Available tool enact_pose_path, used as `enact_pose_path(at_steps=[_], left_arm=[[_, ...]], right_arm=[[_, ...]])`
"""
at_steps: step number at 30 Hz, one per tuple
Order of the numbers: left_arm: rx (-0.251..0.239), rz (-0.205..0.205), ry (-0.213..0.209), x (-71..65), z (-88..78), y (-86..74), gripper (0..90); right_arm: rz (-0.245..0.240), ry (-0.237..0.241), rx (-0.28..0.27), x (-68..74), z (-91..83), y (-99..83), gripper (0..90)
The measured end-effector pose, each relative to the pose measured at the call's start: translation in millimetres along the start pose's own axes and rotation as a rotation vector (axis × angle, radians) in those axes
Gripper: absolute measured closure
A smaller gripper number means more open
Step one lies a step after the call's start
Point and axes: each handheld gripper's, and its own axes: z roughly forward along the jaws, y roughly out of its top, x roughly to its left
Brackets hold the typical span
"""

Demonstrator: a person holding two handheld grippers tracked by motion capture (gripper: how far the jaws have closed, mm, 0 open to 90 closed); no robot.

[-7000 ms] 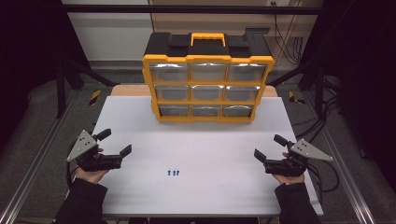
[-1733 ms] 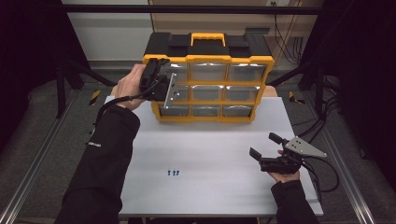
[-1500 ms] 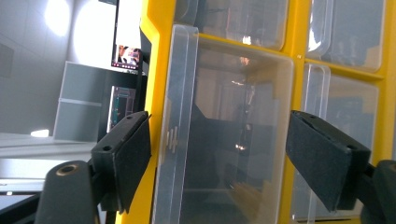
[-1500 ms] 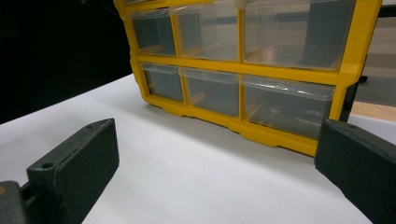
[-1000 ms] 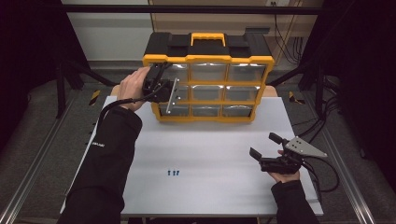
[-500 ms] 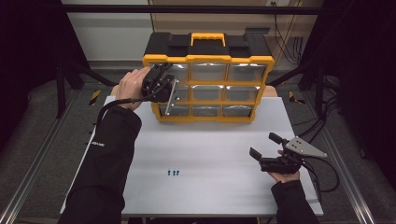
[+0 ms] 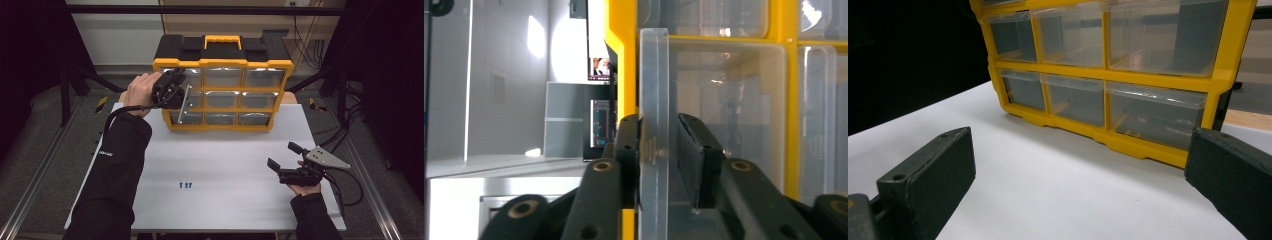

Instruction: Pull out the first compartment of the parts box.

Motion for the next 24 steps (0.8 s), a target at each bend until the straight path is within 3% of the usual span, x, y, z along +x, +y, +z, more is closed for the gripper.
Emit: enact_pose_path(at_steps=[3, 24], left_arm=[[0.004, 0.005, 0.012, 0.3, 0.0, 0.3, 77.0], [0.006, 0.027, 0.022, -2.1, -3.1, 3.9, 78.1]], right_arm=[[0.0, 0.001, 0.0, 0.1, 0.1, 0.0, 0.5], [0.004, 0.0, 0.001, 0.3, -0.7, 0.4, 0.5]])
